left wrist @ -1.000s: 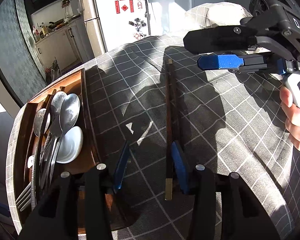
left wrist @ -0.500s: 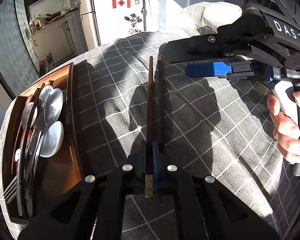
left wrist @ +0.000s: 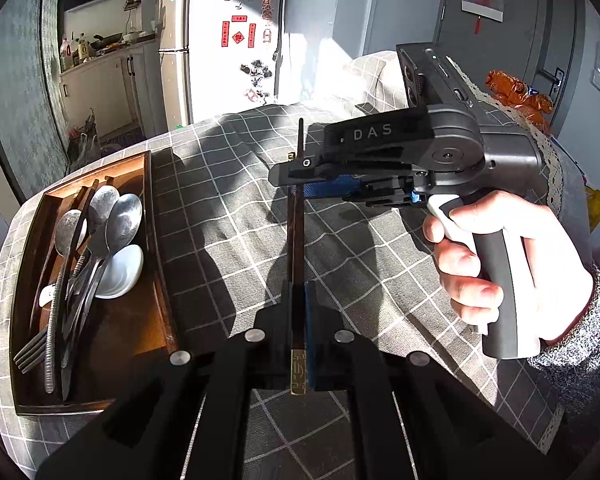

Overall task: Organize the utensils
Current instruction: 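Lay the chopstick in the tray and open the left tool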

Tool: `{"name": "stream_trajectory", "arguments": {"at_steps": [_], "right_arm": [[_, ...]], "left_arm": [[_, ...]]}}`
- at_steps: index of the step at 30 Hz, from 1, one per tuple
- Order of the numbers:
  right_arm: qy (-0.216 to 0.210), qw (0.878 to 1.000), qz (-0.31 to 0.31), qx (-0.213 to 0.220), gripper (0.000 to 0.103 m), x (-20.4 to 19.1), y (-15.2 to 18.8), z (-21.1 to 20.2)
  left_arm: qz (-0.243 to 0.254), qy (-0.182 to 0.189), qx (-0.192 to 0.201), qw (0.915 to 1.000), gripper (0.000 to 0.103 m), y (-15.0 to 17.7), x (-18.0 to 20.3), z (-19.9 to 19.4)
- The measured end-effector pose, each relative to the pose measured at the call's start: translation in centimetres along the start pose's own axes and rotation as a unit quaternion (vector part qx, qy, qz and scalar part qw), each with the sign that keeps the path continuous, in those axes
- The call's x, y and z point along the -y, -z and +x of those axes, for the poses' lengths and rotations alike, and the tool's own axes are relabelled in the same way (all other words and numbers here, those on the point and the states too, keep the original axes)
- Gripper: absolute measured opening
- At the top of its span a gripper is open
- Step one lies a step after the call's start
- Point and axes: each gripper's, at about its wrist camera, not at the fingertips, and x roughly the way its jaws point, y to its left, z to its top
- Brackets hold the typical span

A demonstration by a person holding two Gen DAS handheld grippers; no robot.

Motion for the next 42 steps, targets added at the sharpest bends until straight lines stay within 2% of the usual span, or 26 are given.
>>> {"name": "stream_trajectory", "arguments": {"at_steps": [1, 5, 13, 18, 19, 20, 22, 28, 29, 30, 31, 32, 34, 35, 37, 40, 42], "right_arm": [[-0.001, 1.0, -0.004, -0.002, 0.014, -0.5, 0.0, 0.2], [0.007, 0.999, -0.039, -0.015, 0.013, -3.3, 0.2, 1.5], [0.004, 0.995, -0.082, -0.062, 0.013, -9.9, 0.3, 8.4], [0.02, 0.99, -0.113, -0.078, 0.015, -12.5, 0.7, 11.7], [0.025, 0.99, -0.119, -0.073, 0.023, -12.8, 0.9, 11.5], [0.02, 0.99, -0.121, -0.067, 0.043, -13.0, 1.2, 11.0], [0.004, 0.99, -0.13, -0.055, 0.066, -13.1, 1.5, 9.7], [0.003, 0.988, -0.151, -0.024, 0.069, -11.0, 0.9, 3.8], [0.006, 0.988, -0.153, -0.02, 0.071, -10.5, 0.7, 2.9], [0.008, 0.988, -0.153, -0.017, 0.071, -9.8, 0.6, 2.0], [0.008, 0.988, -0.152, -0.015, 0.072, -9.1, 0.5, 1.2], [0.009, 0.988, -0.151, -0.014, 0.072, -8.4, 0.4, 0.5], [0.013, 0.989, -0.147, -0.009, 0.072, -7.1, 0.4, -0.7], [0.014, 0.99, -0.143, -0.006, 0.072, -6.3, 0.5, -1.3], [0.011, 0.991, -0.13, 0.001, 0.072, -4.8, 0.6, -2.4], [0.01, 0.993, -0.116, 0.008, 0.072, -3.0, 0.6, -3.6], [0.014, 0.994, -0.109, 0.003, 0.072, -2.0, 0.8, -3.7]], "left_arm": [[0.0, -0.001, 0.002, 1.0, 0.006, 0.3, -0.1, -0.2], [-0.01, -0.016, 0.01, 0.9998, 0.006, 1.6, -1.4, -1.4], [-0.062, -0.101, 0.018, 0.9928, 0.006, 3.6, -6.0, -4.7], [-0.1, -0.134, 0.01, 0.9859, 0.007, 4.1, -8.7, -4.9], [-0.103, -0.141, 0.008, 0.9845, 0.007, 4.1, -9.1, -4.8], [-0.106, -0.147, 0.007, 0.9834, 0.007, 4.1, -9.6, -4.7], [-0.107, -0.154, 0.004, 0.9823, 0.007, 3.9, -10.3, -4.3], [-0.104, -0.192, 0.001, 0.9759, 0.008, 3.4, -11.4, -3.3], [-0.102, -0.2, 0.002, 0.9745, 0.01, 3.3, -11.4, -3.3], [-0.1, -0.202, 0.01, 0.9741, 0.031, 3.3, -11.2, -3.5], [-0.098, -0.202, 0.023, 0.9741, 0.062, 3.3, -10.8, -3.9], [-0.091, -0.21, 0.039, 0.9726, 0.071, 3.2, -10.4, -4.4], [-0.07, -0.223, 0.058, 0.9706, 0.073, 2.7, -9.0, -5.1], [-0.064, -0.218, 0.064, 0.9718, 0.073, 2.4, -8.3, -5.4], [-0.054, -0.182, 0.069, 0.9793, 0.074, 1.8, -6.9, -5.5], [-0.02, -0.125, 0.051, 0.9907, 0.074, 0.9, -3.9, -4.0], [0.001, -0.091, 0.034, 0.9953, 0.074, 0.9, -1.7, -2.5]]}}
